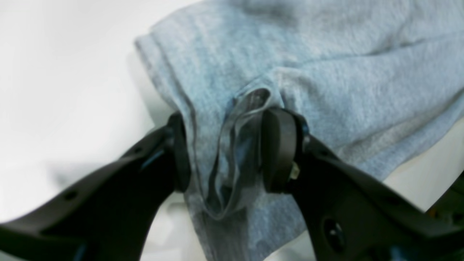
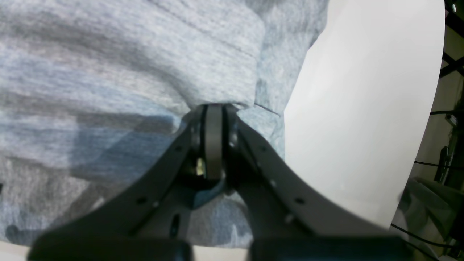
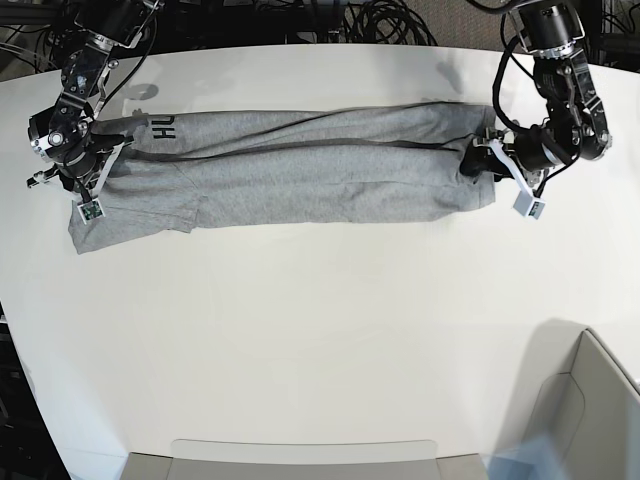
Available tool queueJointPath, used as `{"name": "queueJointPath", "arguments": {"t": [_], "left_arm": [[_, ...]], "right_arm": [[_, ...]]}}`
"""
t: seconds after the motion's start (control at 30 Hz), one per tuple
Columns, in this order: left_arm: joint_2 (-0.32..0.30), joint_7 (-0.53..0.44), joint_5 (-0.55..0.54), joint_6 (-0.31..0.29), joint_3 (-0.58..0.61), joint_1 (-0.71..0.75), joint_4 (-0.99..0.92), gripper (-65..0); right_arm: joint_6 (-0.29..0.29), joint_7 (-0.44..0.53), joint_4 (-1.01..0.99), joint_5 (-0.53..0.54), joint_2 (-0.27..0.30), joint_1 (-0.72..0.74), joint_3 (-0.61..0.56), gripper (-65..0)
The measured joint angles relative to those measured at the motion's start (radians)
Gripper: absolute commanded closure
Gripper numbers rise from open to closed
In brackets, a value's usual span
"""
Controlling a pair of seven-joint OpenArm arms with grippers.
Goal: Fold the T-shirt properly
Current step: 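Regrip the strip ends with both grippers and pull them taut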
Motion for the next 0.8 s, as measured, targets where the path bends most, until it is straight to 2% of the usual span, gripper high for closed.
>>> {"name": "queueJointPath", "arguments": {"t": [0.13,0.2,0.4,0.57,0.67,0.8], "left_arm": [[-0.007,-0.010,0.000,0.000,0.090,-0.008,0.000,-9.2],[-0.001,-0.013,-0.008,0.001,0.097,-0.008,0.000,0.0],[-0.002,-0.009,-0.009,0.000,0.085,-0.008,0.000,0.0],[0.005,0.032,-0.026,-0.010,-0.083,-0.001,-0.013,0.0],[-0.045,0.054,-0.002,-0.004,-0.110,0.003,-0.016,0.0],[-0.055,0.058,0.026,0.001,-0.118,0.003,-0.016,0.0]], "right_arm": [[0.000,0.000,0.000,0.000,0.000,0.000,0.000,0.0],[0.000,0.000,0.000,0.000,0.000,0.000,0.000,0.0],[0.000,0.000,0.000,0.001,0.000,0.000,0.006,0.0],[0.000,-0.006,0.036,0.001,-0.012,0.004,0.008,0.0],[0.000,-0.006,0.064,0.002,-0.017,0.002,0.009,-11.4],[0.000,-0.005,0.120,0.009,-0.032,0.011,0.014,-22.6]]}}
